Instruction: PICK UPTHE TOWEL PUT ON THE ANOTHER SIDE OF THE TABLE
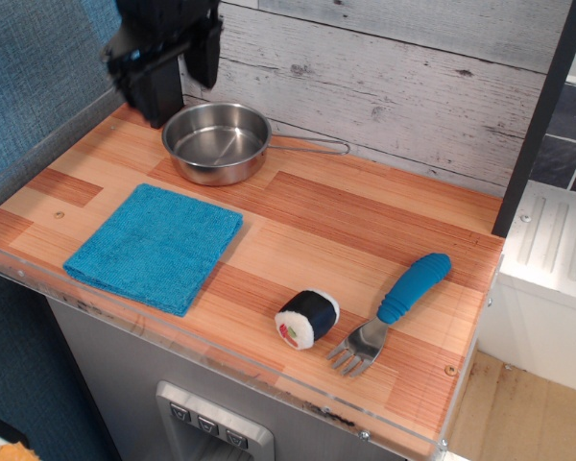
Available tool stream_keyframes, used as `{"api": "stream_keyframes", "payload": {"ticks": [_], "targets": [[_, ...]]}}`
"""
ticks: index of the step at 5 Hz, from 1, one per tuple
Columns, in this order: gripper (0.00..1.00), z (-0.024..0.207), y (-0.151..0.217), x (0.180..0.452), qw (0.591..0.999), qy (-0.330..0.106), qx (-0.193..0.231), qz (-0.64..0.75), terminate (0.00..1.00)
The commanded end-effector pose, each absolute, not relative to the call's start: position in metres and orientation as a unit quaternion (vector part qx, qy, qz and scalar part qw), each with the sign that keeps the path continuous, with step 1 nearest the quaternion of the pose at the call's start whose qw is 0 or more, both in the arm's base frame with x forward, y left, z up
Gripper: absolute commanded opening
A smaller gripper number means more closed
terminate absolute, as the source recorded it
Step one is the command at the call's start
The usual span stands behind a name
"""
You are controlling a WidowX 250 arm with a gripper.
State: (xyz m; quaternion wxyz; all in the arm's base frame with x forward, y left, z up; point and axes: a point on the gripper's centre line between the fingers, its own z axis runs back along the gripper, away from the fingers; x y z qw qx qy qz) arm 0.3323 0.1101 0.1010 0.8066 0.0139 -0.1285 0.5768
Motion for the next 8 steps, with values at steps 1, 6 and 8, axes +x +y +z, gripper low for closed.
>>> {"api": "stream_keyframes", "payload": {"ticks": [1,6,8], "targets": [[1.00,0.110,0.118,0.303,0.802,-0.170,0.017,0.572,0.00],[1.00,0.025,0.115,0.254,0.874,-0.109,0.063,0.469,0.00],[1.00,0.014,0.103,0.263,0.878,-0.111,0.064,0.461,0.00]]}}
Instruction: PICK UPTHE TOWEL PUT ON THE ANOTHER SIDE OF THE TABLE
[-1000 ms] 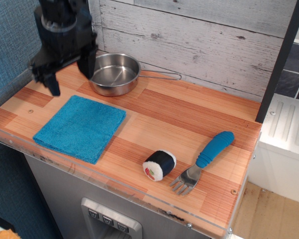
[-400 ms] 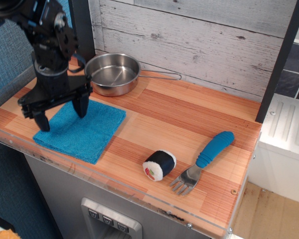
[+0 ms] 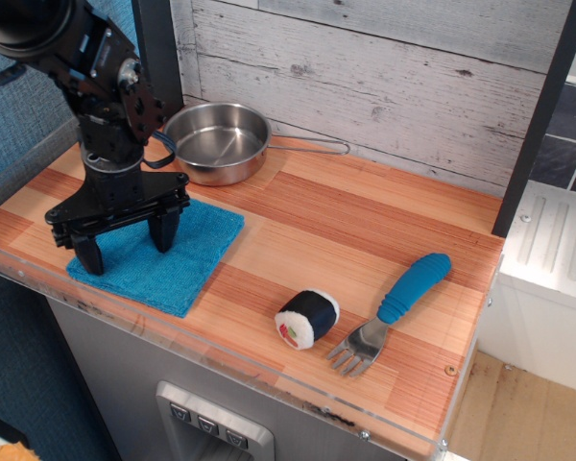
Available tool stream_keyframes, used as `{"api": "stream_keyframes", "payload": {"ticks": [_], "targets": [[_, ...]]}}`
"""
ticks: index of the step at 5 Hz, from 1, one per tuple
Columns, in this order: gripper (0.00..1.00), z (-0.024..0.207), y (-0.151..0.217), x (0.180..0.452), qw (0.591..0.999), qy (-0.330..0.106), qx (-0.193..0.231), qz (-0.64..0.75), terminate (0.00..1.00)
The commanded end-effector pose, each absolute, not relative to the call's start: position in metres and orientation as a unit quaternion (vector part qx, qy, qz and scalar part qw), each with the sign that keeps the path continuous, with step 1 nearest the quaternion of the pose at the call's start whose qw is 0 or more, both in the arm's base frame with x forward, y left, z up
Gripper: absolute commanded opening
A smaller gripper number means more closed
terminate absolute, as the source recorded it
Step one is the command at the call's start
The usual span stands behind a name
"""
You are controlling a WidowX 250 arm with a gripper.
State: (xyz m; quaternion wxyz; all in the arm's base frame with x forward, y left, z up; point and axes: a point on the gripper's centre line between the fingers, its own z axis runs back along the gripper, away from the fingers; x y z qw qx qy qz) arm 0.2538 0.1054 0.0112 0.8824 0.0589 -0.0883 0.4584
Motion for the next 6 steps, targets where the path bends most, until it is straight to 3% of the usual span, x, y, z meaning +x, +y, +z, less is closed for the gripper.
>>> {"api": "stream_keyframes", "payload": {"ticks": [1,6], "targets": [[1.00,0.013,0.097,0.269,0.877,-0.122,0.060,0.461,0.00],[1.00,0.014,0.019,0.312,0.897,-0.107,0.020,0.429,0.00]]}}
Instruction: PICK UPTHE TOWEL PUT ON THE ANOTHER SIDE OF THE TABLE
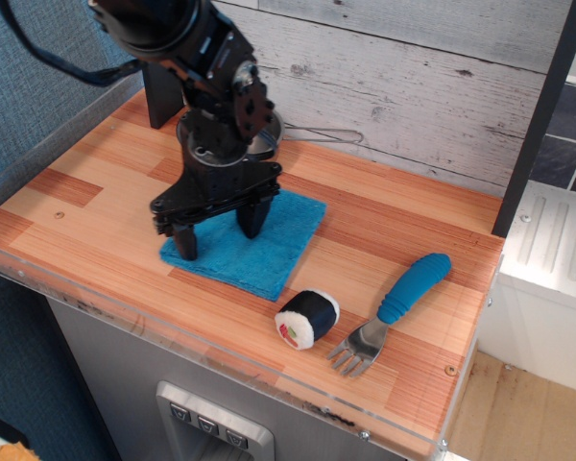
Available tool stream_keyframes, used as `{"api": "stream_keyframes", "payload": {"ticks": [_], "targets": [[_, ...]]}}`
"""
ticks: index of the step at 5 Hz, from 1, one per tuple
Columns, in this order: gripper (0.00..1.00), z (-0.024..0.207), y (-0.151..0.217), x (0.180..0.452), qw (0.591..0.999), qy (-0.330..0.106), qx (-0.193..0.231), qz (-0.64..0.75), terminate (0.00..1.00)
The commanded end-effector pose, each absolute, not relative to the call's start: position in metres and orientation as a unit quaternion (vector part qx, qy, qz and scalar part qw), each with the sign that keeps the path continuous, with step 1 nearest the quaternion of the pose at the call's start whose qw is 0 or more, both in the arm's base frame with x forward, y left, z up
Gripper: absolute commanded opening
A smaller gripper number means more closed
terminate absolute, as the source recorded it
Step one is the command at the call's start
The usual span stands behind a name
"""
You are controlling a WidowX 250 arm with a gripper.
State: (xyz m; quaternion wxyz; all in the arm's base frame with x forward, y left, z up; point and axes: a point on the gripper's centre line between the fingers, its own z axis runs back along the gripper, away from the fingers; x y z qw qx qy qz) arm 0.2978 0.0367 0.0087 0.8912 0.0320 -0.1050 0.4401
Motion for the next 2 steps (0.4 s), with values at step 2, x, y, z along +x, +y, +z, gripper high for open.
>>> {"api": "stream_keyframes", "payload": {"ticks": [2], "targets": [[1.00,0.021,-0.014,0.346,0.903,-0.115,0.002,0.414,0.00]]}}
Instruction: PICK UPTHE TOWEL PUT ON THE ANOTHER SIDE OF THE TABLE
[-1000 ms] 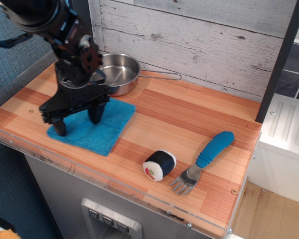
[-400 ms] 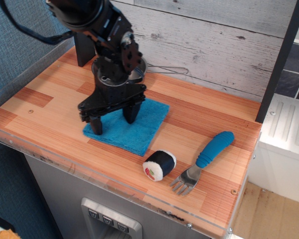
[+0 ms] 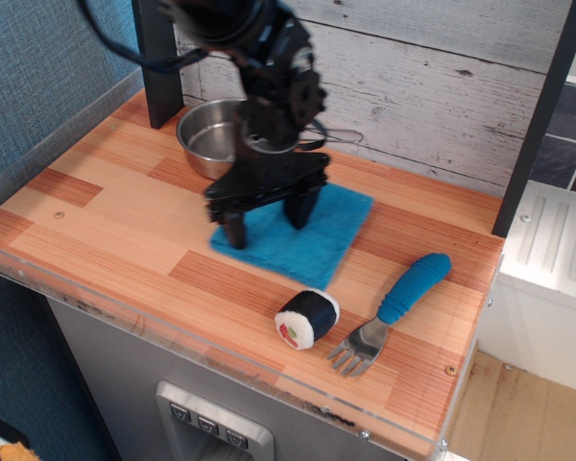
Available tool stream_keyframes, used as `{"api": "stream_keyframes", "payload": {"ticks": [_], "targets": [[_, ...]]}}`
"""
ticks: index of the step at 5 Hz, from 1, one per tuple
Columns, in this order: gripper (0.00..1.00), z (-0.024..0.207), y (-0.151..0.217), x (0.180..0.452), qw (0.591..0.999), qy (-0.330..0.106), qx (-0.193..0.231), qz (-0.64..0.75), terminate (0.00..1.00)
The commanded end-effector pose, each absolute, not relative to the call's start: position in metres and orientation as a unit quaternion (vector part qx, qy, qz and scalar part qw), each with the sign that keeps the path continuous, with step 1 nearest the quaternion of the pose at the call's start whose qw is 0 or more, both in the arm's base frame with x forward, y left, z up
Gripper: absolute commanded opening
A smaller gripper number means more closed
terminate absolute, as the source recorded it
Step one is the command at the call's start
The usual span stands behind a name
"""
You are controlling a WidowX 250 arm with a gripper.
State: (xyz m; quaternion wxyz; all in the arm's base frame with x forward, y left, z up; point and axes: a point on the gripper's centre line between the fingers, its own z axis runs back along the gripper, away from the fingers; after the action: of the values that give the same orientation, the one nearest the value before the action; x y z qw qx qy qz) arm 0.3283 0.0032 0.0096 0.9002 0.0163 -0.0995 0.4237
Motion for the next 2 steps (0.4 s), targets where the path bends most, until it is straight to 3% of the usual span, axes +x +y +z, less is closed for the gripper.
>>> {"api": "stream_keyframes", "payload": {"ticks": [1,2], "targets": [[1.00,0.0258,-0.0271,0.3575,0.908,-0.121,-0.005,0.401,0.00],[1.00,0.0252,-0.0336,0.3603,0.910,-0.118,-0.004,0.397,0.00]]}}
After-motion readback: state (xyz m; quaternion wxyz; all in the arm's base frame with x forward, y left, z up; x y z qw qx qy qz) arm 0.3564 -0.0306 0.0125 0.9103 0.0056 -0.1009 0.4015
